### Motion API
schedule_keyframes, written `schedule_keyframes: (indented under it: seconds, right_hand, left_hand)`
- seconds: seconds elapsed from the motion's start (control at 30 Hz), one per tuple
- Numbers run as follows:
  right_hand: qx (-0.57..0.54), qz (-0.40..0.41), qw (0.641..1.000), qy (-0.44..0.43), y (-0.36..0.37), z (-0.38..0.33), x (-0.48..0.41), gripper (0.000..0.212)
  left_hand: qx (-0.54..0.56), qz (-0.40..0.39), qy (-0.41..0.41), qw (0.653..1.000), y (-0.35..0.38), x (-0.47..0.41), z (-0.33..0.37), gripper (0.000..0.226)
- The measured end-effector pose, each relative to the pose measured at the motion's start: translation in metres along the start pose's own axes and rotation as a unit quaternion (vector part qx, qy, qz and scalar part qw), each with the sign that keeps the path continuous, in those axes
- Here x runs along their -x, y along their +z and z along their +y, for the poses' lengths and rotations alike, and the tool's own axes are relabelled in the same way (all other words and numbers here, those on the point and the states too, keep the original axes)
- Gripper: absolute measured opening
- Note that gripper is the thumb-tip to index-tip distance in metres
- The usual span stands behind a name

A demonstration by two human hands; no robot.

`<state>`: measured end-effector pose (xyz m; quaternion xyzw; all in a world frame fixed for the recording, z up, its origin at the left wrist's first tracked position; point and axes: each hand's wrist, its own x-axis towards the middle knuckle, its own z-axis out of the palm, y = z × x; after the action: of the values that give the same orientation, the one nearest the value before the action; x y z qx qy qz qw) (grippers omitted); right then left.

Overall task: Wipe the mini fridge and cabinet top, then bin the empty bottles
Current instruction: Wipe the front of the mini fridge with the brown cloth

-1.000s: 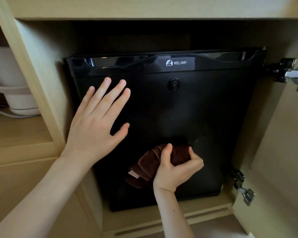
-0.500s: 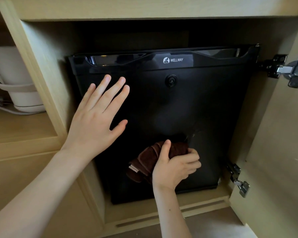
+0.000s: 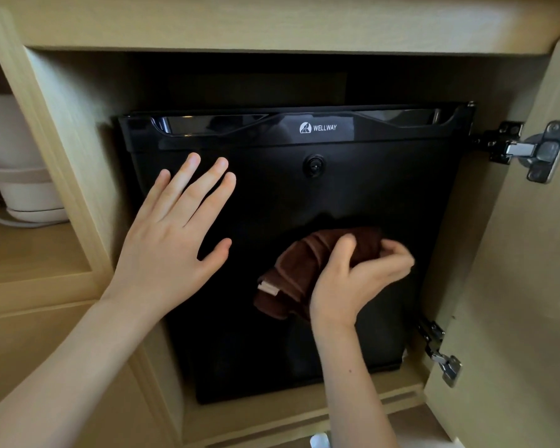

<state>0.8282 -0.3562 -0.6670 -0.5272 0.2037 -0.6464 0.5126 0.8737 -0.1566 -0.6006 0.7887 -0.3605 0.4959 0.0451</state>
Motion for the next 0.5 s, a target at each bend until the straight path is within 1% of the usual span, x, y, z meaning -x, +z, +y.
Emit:
schedule_keyframes:
  seconds: [0.07, 0.13, 0.23, 0.3, 0.4, 0.47, 0.5]
  right_hand:
    - [-0.005, 0.033, 0.999, -0.041, 0.004, -0.007, -0.017, 0.037]
    - [-0.003, 0.043, 0.996, -0.076, 0.005, -0.006, -0.019, 0.035]
    - [0.003, 0.053, 0.997, -0.065, 0.007, -0.002, -0.006, 0.033]
    - [0.033, 0.045, 0.997, -0.062, 0.01, 0.001, 0.003, 0.042]
    - [0.102, 0.014, 0.987, -0.12, 0.009, 0.017, 0.018, 0.059]
    - [0.122, -0.003, 0.983, -0.136, 0.001, 0.038, 0.033, 0.06]
    - [0.119, -0.002, 0.986, -0.117, -0.004, 0.047, 0.042, 0.06]
  left_hand:
    - [0.001, 0.007, 0.0, 1.0, 0.002, 0.001, 0.001, 0.074]
    - [0.001, 0.012, -0.001, 1.0, 0.003, 0.002, 0.0, 0.074]
    - [-0.001, 0.02, 0.001, 1.0, 0.006, 0.003, 0.0, 0.074]
    - [-0.002, 0.017, -0.001, 1.0, 0.007, 0.003, 0.0, 0.075]
    - [-0.003, 0.016, -0.006, 1.0, 0.007, 0.004, 0.001, 0.075]
    - [-0.002, 0.02, -0.005, 1.0, 0.008, 0.003, 0.001, 0.075]
    - [-0.003, 0.024, -0.005, 1.0, 0.009, 0.003, 0.001, 0.075]
